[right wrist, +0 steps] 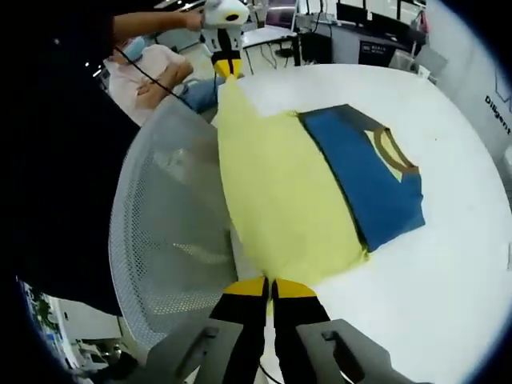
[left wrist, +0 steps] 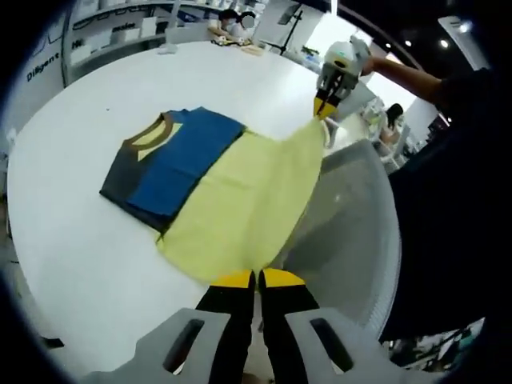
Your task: Fold the garment on the visible template until the final outline fits inside the template.
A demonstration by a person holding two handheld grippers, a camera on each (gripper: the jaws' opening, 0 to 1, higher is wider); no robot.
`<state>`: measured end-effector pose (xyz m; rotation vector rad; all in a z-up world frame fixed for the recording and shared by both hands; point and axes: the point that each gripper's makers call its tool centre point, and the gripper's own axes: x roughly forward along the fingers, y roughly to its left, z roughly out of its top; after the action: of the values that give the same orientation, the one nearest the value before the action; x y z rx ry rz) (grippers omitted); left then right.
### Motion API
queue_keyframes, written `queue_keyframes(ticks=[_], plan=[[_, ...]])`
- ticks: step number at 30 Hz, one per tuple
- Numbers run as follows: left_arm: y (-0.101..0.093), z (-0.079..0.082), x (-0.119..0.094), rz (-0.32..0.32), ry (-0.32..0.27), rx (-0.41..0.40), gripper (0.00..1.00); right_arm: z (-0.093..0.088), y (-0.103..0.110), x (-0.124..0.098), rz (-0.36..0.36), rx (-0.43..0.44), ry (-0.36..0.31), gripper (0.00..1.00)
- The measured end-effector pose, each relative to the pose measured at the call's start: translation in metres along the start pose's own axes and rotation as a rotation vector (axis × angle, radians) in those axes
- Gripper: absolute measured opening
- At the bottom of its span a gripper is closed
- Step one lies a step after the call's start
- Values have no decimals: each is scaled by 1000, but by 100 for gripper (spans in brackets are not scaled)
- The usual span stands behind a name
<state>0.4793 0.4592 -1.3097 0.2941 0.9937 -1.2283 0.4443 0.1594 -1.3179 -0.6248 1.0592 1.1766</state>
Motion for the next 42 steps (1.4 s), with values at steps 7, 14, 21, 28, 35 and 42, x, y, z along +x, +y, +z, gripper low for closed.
queue_keyframes(ticks=[7, 14, 21, 28, 35, 42], plan=[[22, 18, -6, 53, -46, -30, 0, 14, -31, -10, -97, 8, -33, 0], [43, 32, -7, 105, -93, -42, 0, 23, -56, -14, -187, 13, -59, 0], [63, 43, -8, 167, -118, -27, 0, 31, -77, -22, -255, 25, -90, 0], [86, 58, -9, 251, -151, -23, 0, 39, -95, -26, -305, 50, -121, 0], [102, 70, -12, 301, -182, -11, 0, 46, -110, -31, -355, 50, -148, 0], [117, 83, -16, 351, -212, 16, 0, 54, -134, -38, -426, 51, -187, 0]])
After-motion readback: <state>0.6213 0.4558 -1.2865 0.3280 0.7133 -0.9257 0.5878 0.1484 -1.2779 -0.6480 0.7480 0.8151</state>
